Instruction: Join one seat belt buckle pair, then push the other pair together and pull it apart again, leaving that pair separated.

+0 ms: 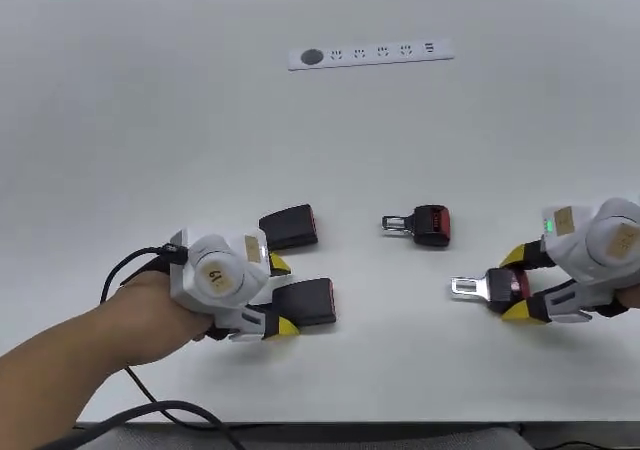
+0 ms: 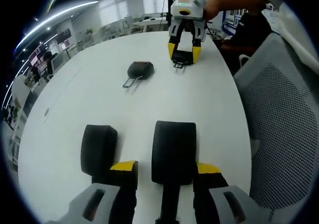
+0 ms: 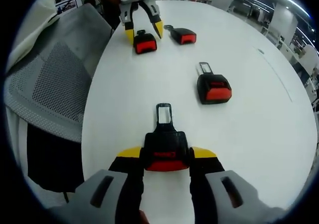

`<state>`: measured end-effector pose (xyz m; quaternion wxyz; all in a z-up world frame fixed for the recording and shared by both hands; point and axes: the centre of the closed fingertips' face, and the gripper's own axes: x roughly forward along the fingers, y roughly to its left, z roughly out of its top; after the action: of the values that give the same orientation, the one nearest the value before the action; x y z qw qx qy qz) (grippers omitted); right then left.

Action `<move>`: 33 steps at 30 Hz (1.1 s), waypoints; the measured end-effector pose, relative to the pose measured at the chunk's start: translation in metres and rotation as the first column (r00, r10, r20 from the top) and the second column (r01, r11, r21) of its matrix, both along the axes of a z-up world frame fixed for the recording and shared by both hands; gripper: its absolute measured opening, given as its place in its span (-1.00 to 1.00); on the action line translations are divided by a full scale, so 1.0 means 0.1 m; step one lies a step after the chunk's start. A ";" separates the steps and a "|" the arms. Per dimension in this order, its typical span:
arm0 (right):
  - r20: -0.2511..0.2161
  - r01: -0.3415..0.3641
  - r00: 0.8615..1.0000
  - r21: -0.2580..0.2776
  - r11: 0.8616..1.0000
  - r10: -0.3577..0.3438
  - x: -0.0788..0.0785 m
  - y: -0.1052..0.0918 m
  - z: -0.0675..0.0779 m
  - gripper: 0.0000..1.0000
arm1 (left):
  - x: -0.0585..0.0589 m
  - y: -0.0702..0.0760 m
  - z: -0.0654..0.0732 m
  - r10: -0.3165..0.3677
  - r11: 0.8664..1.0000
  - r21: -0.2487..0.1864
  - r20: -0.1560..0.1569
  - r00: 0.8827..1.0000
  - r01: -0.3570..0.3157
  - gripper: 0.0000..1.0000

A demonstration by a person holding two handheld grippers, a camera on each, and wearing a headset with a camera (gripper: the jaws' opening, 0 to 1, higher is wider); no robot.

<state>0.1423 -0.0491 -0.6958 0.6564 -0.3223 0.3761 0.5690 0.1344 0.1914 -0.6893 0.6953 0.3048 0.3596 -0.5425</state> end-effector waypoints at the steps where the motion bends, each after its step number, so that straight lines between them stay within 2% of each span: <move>1: -0.003 -0.008 1.000 -0.001 1.000 0.008 0.01 0.00 -0.01 -0.31 | -0.01 0.00 0.00 -0.004 1.000 -0.004 -0.007 1.000 0.004 -0.15; 4: -0.004 -0.036 0.999 -0.013 0.999 0.036 0.01 0.00 -0.01 -0.32 | -0.02 -0.01 -0.01 -0.023 1.000 -0.011 -0.011 1.000 0.023 -0.21; 6: -0.007 -0.056 0.998 -0.023 0.998 0.056 0.01 -0.01 -0.02 -0.32 | -0.10 -0.03 -0.02 -0.056 0.998 -0.019 -0.041 0.998 0.055 -0.33; 7: -0.011 -0.059 0.998 -0.027 0.998 0.059 0.01 0.00 -0.02 -0.32 | -0.07 -0.03 -0.01 -0.063 0.998 -0.017 -0.016 0.998 0.062 -0.33; 14: -0.011 -0.068 0.998 -0.035 0.997 0.068 0.01 0.01 -0.01 -0.32 | -0.08 -0.02 -0.01 -0.064 0.998 -0.018 -0.027 0.998 0.063 -0.34; 24: -0.014 -0.071 0.997 -0.039 0.997 0.071 -0.01 0.03 0.00 -0.32 | -0.10 -0.02 -0.01 -0.075 0.997 0.004 -0.043 0.996 0.076 -0.35; 33: -0.007 -0.082 0.997 -0.067 0.994 0.082 -0.01 0.06 0.02 -0.32 | -0.14 -0.05 0.02 -0.075 0.997 0.023 -0.052 0.996 0.076 -0.35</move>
<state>0.1411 -0.0434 -0.6934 0.6206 -0.3580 0.3827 0.5833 0.1208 0.1867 -0.6874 0.6611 0.3130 0.3721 -0.5714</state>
